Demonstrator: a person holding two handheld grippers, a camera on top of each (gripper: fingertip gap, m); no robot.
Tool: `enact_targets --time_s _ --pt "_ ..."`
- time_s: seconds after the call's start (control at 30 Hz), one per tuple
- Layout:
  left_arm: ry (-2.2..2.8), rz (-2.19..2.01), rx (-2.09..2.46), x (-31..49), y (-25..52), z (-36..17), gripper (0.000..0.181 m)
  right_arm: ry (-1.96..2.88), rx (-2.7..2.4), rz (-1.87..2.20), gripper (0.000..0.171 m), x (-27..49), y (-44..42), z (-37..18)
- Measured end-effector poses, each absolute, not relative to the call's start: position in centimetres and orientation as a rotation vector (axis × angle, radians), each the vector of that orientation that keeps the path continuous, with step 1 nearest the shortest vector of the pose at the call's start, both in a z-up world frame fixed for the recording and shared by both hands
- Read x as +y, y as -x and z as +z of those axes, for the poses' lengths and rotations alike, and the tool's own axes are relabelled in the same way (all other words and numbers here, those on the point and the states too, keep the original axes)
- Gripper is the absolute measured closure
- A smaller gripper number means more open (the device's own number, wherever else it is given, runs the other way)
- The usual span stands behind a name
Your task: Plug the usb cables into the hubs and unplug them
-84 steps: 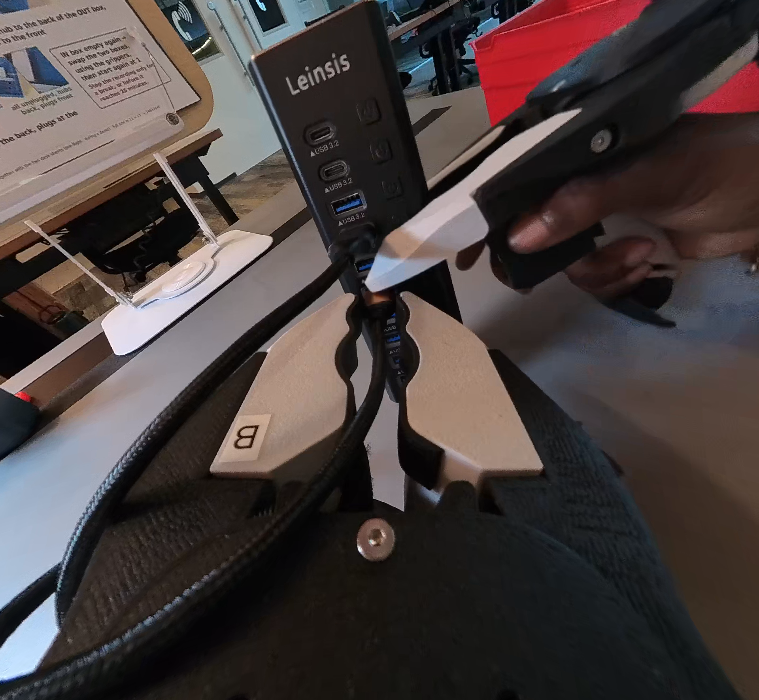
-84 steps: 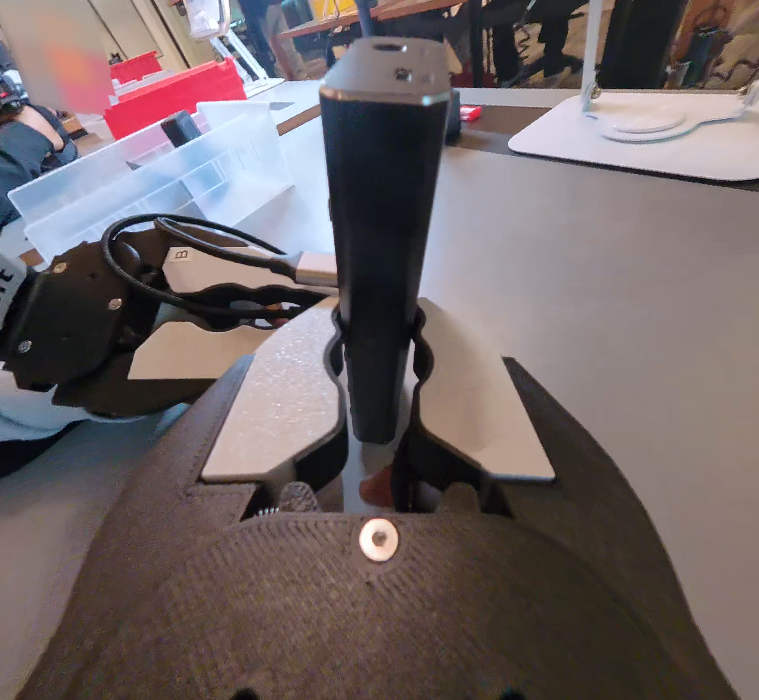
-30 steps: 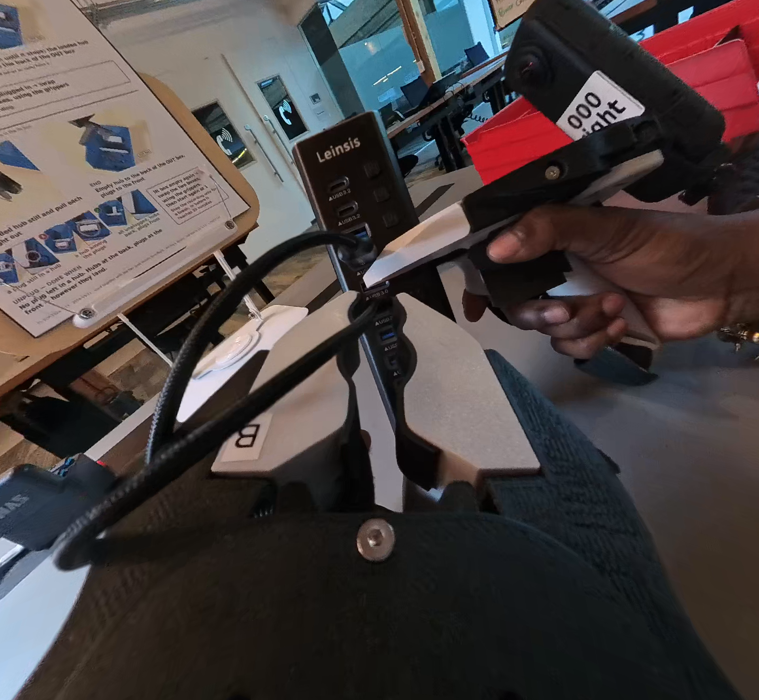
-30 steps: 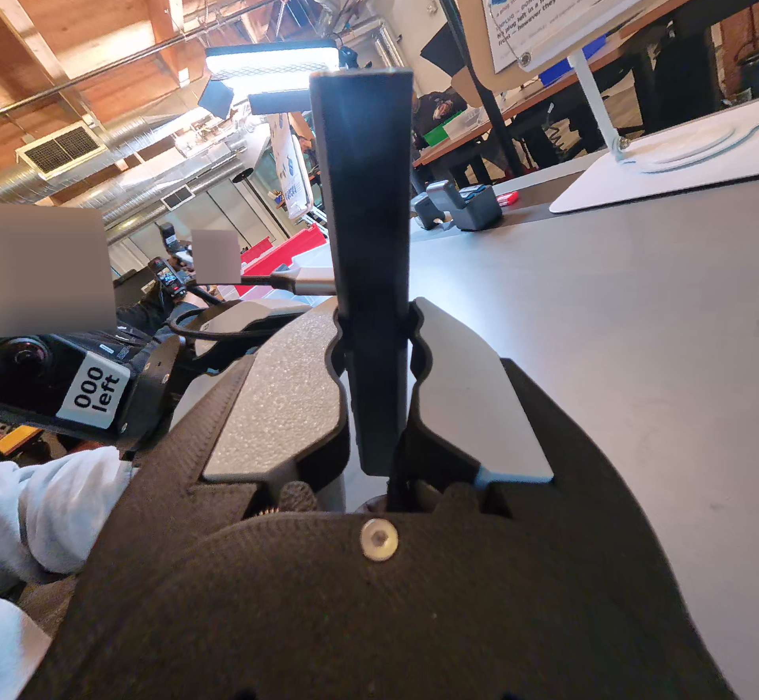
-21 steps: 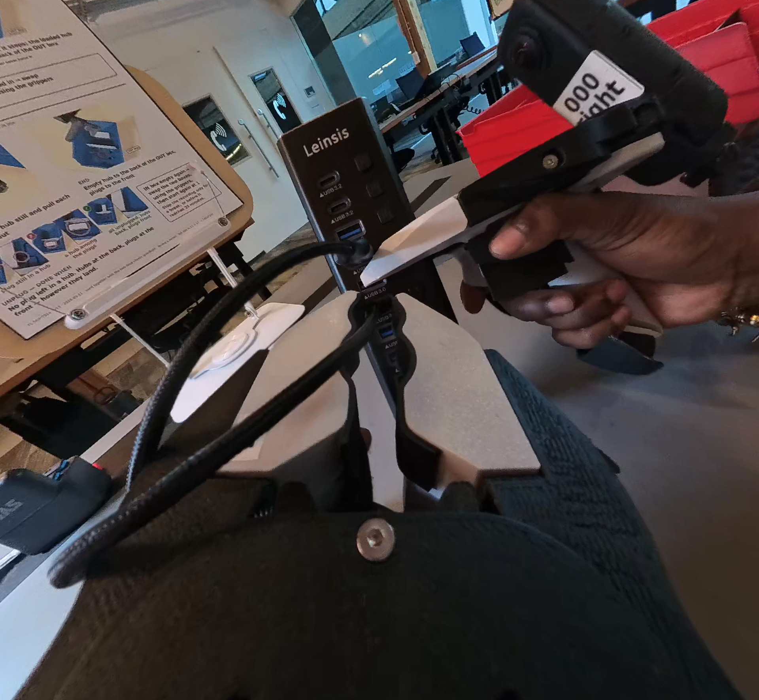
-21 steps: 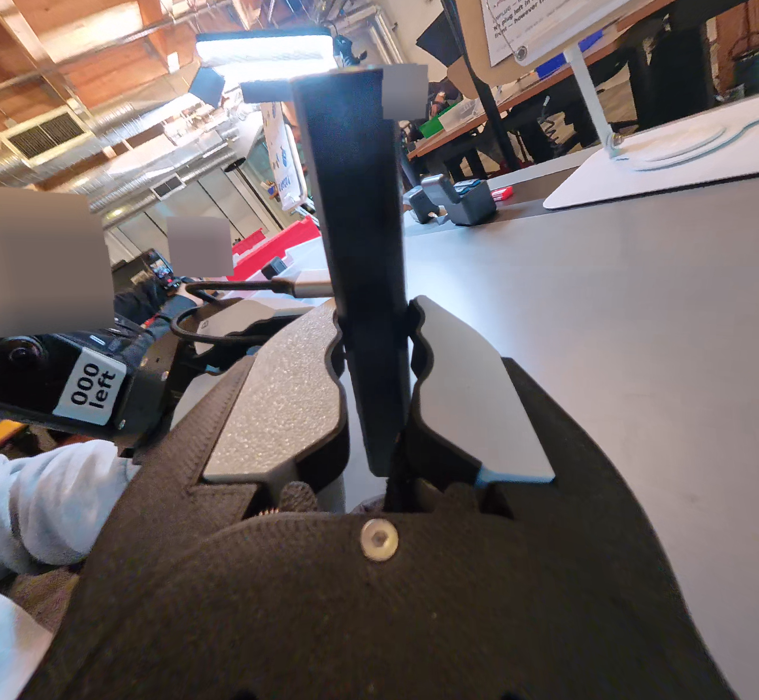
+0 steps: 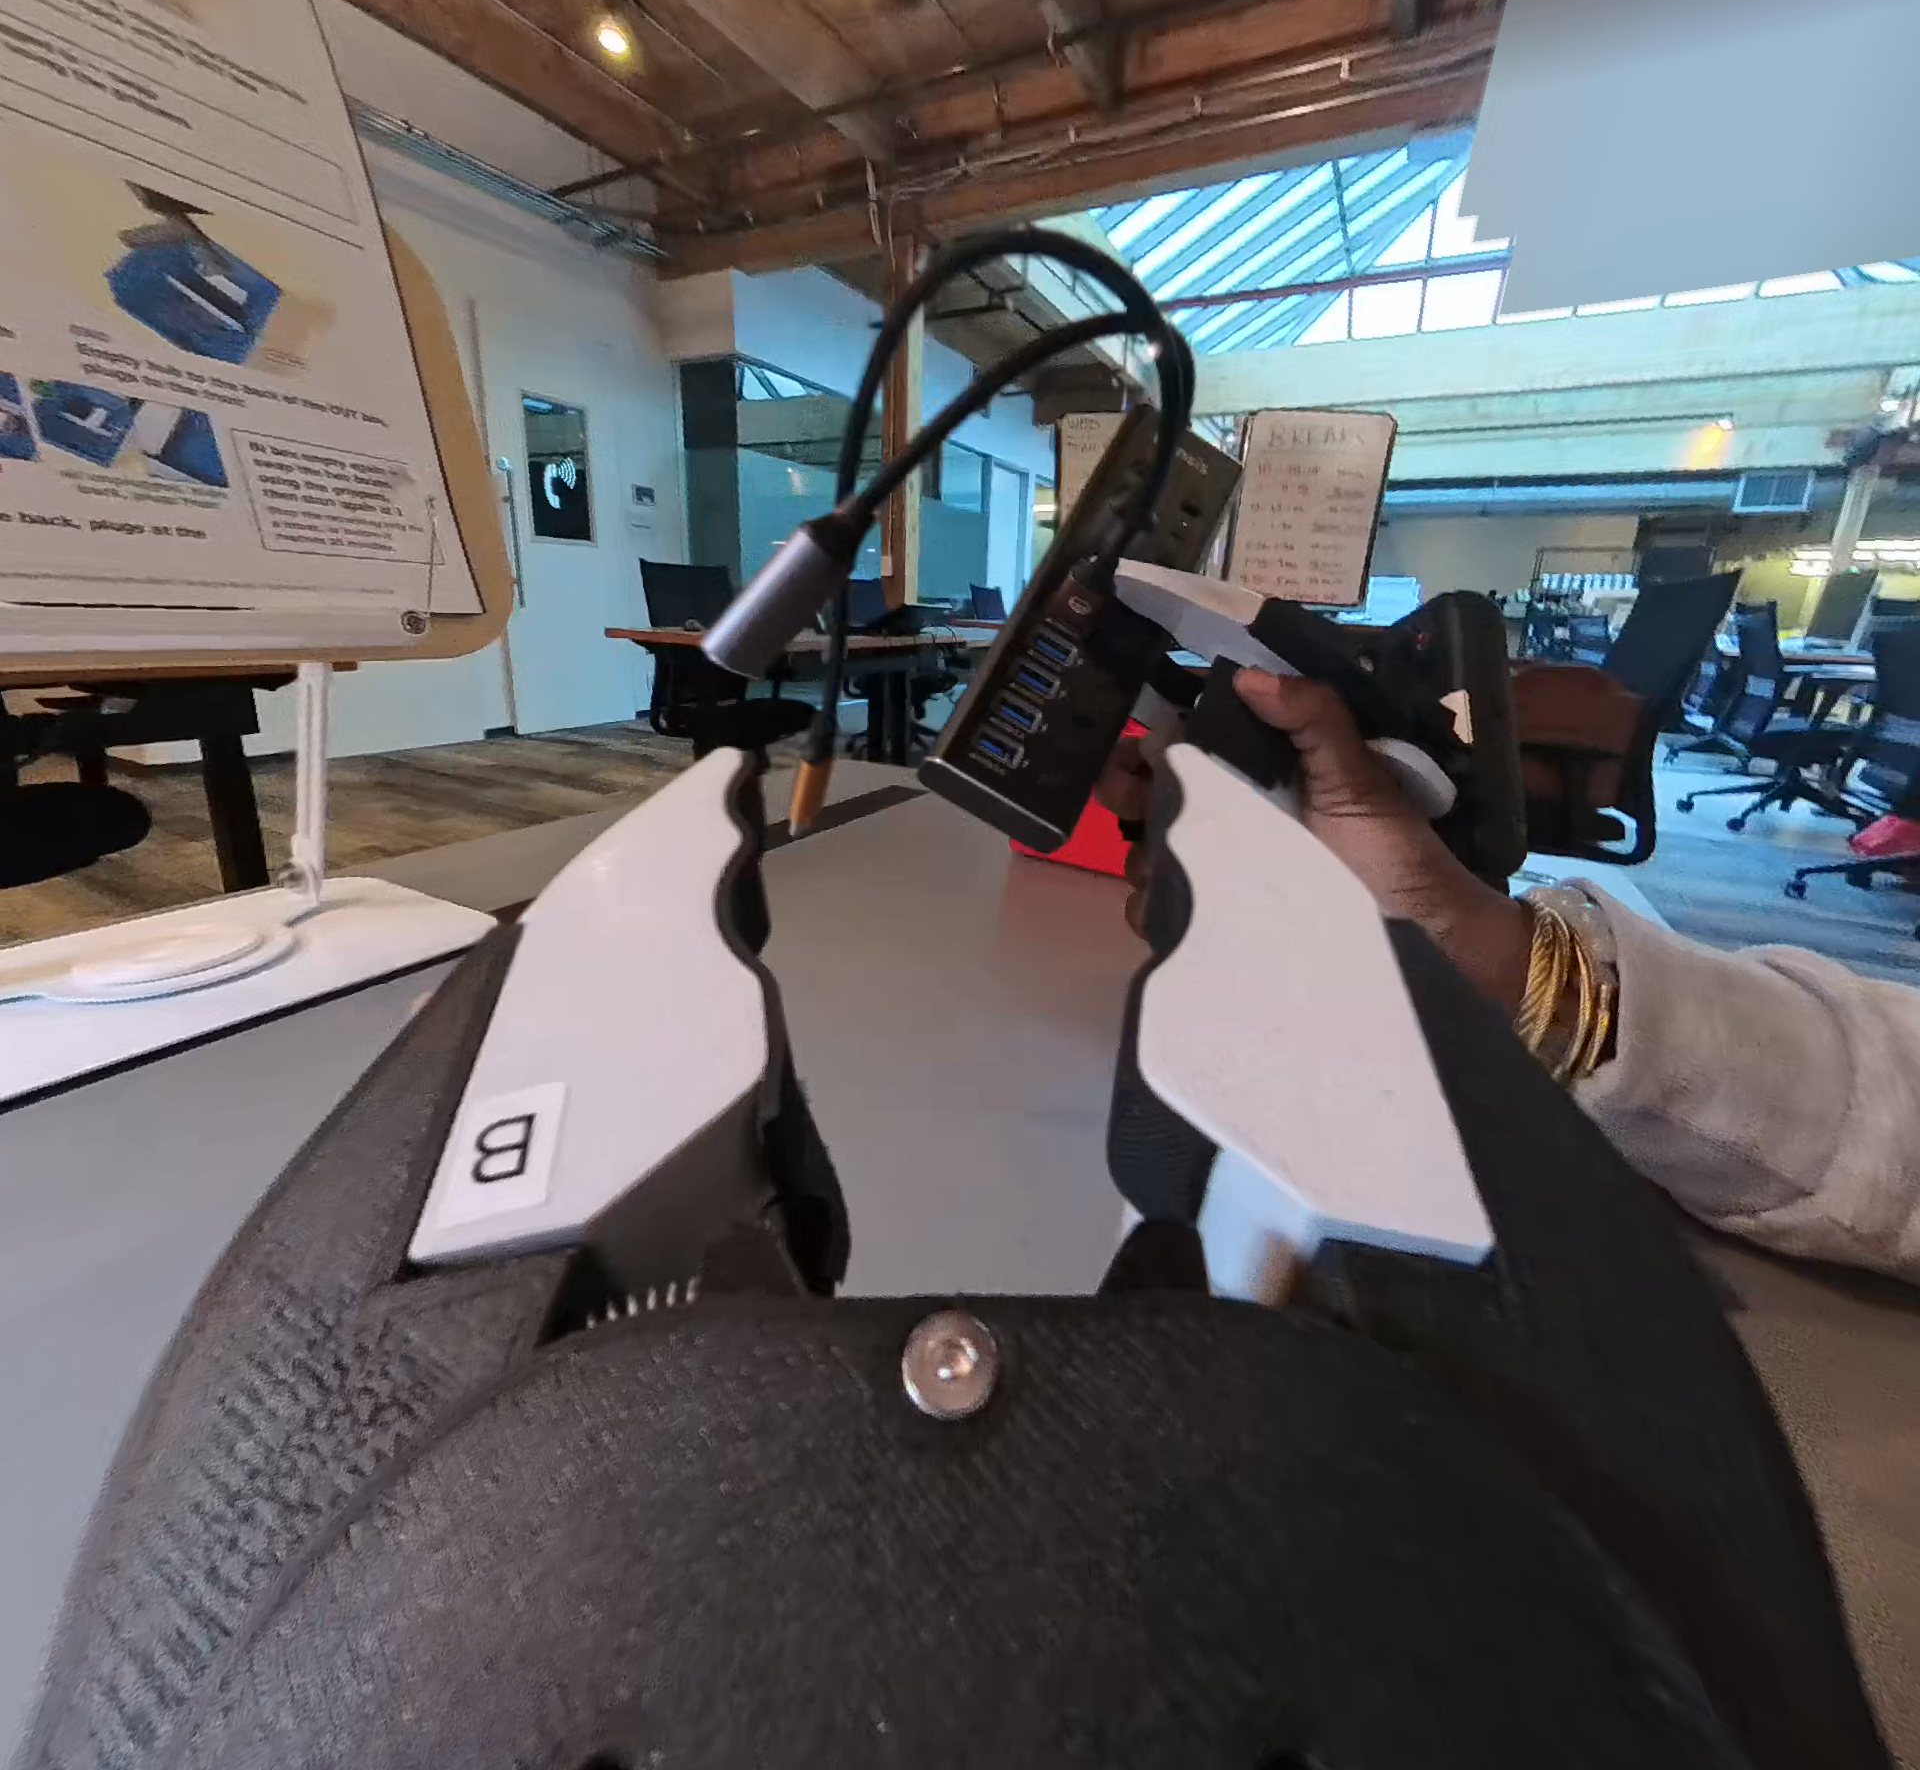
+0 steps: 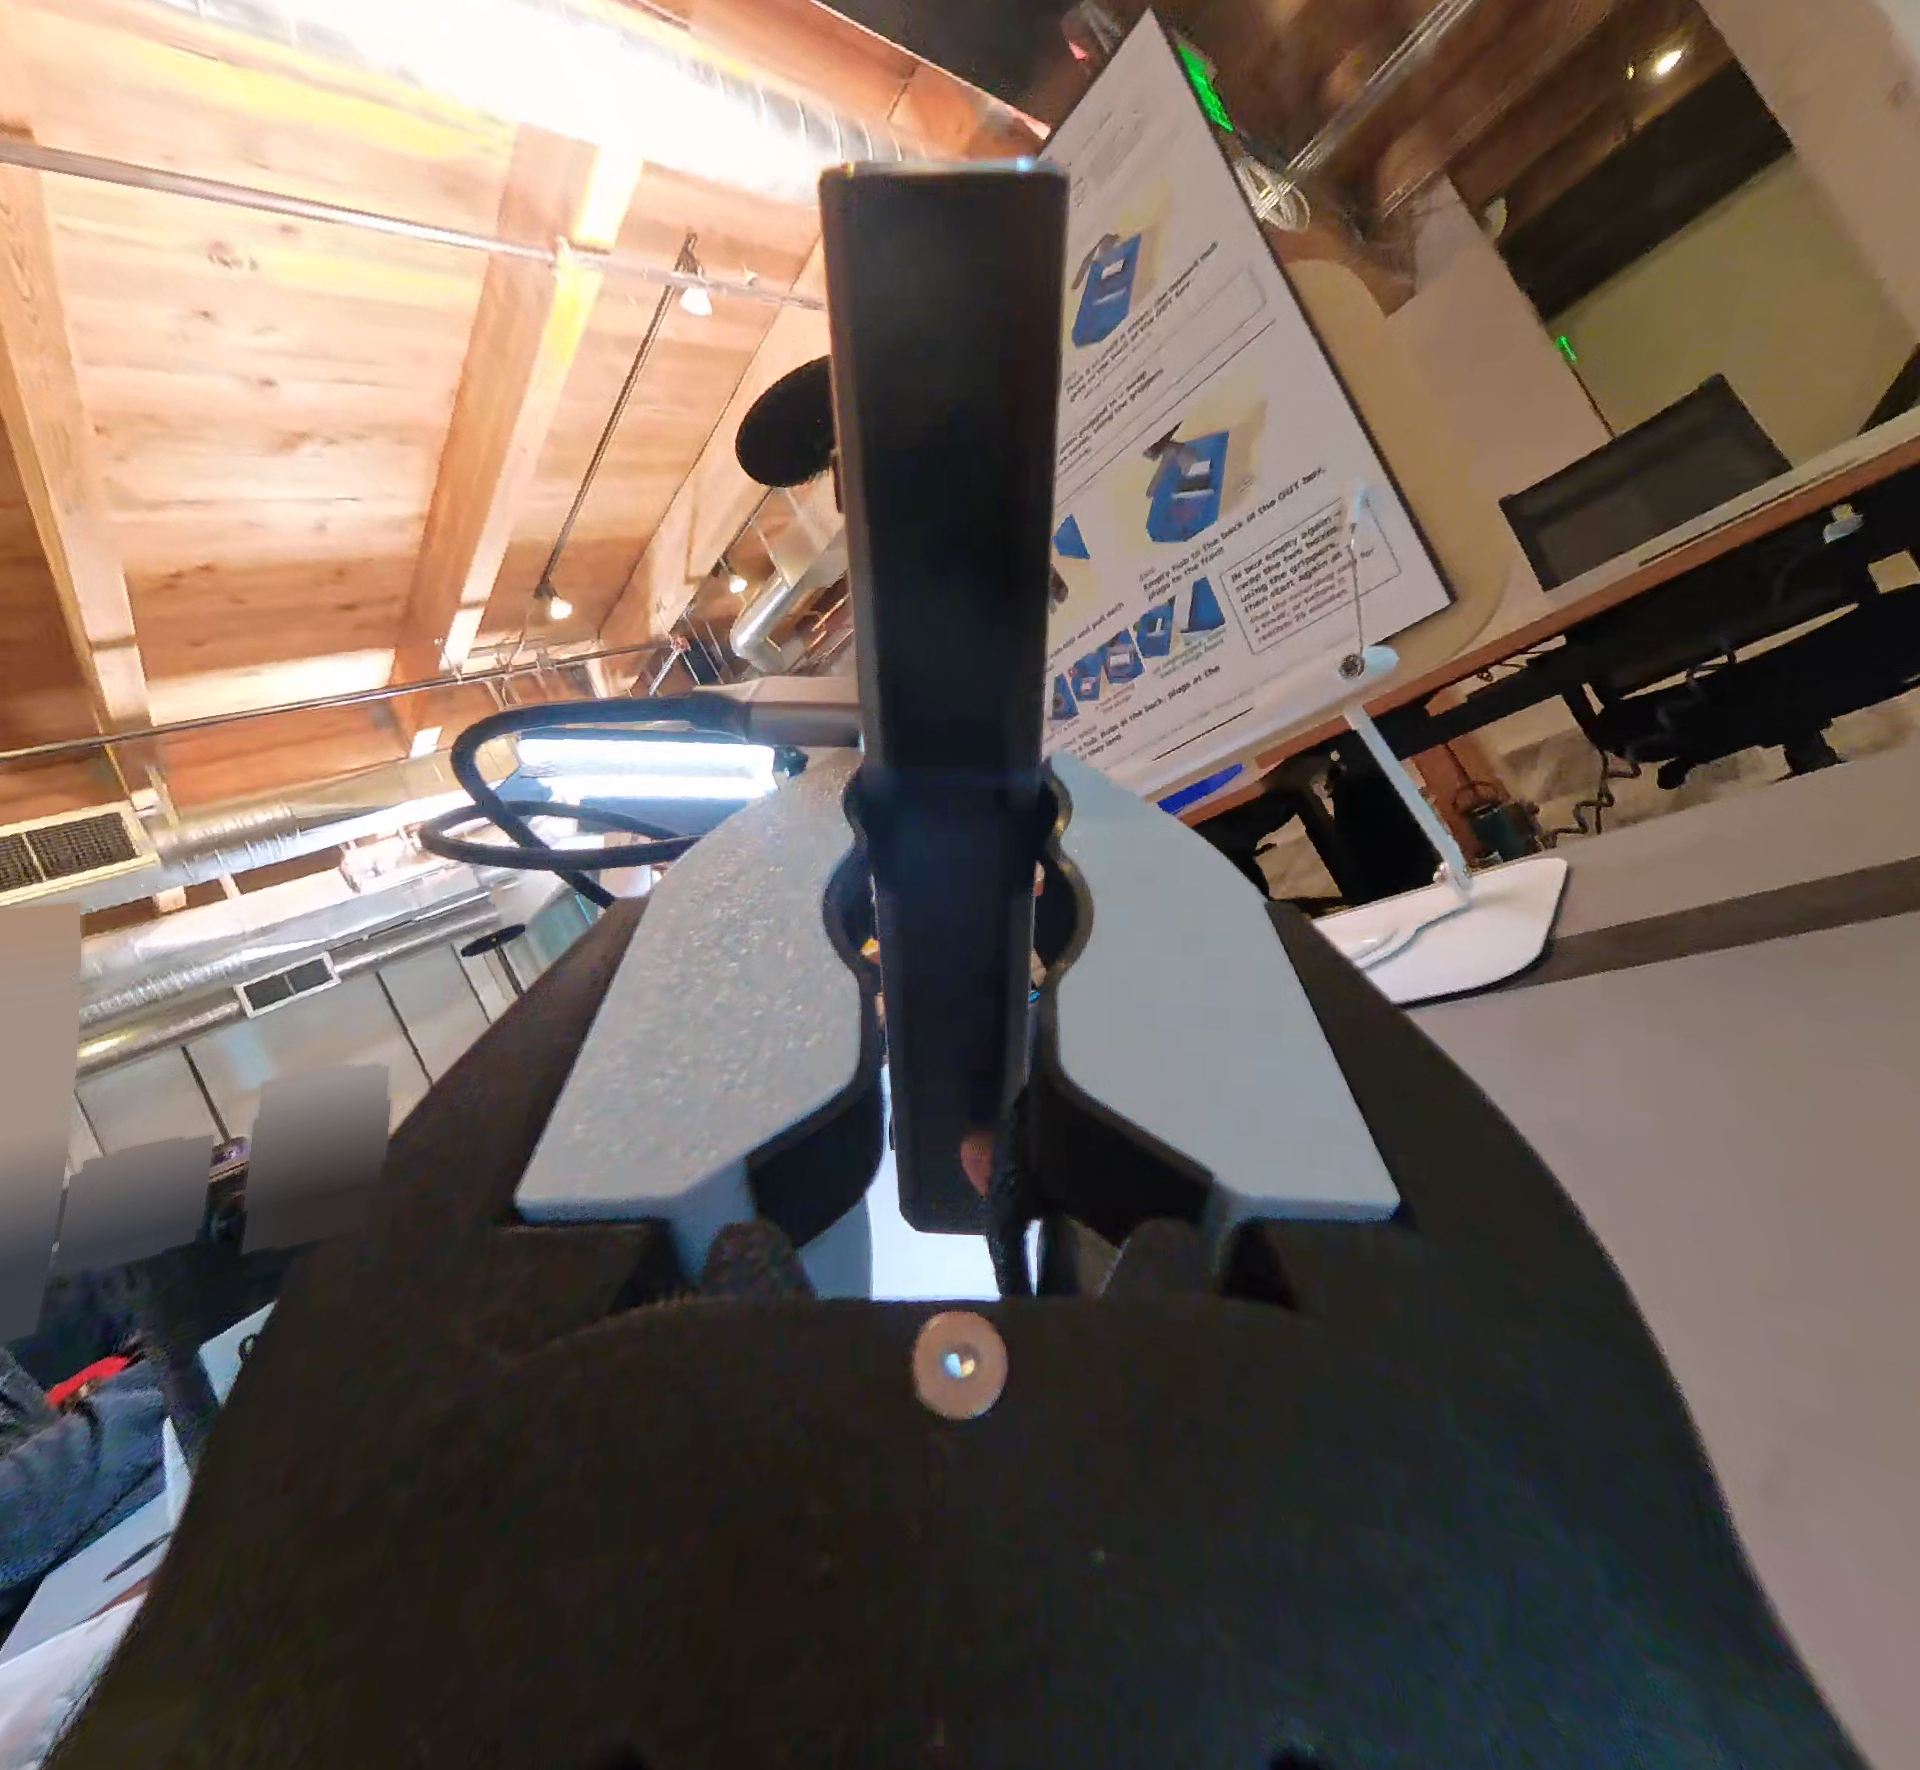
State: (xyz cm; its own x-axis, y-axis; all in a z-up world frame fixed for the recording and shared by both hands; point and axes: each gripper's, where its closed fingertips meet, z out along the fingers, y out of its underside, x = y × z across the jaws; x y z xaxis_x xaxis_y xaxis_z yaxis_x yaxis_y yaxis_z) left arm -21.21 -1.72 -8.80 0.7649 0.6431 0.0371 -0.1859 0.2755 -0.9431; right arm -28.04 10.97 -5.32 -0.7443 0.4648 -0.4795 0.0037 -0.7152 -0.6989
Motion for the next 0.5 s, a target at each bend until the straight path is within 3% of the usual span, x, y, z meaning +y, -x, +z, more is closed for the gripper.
enact_targets --time_s 0.07,0.23,0.33,0.43,0.5 --pt "1.120 0.571 -0.509 -2.7 21.6 -8.4 0.115 0.961 -1.014 2.503 0.143 11.2 28.0 -5.2" --pt "0.962 0.538 -0.604 -5.2 22.5 -7.4 0.096 0.904 -0.954 2.418 0.143 12.9 27.9 -2.8" --pt "0.943 0.481 -0.589 -5.1 22.3 -7.5 0.113 0.829 -0.833 2.357 0.143 15.6 28.0 2.1" --pt "0.951 0.472 -0.586 -4.8 22.3 -7.6 0.114 0.779 -0.698 2.284 0.143 19.5 28.7 8.7" --pt "0.959 0.500 -0.586 -4.7 22.4 -7.7 0.104 0.763 -0.648 2.184 0.143 22.6 29.8 12.9"
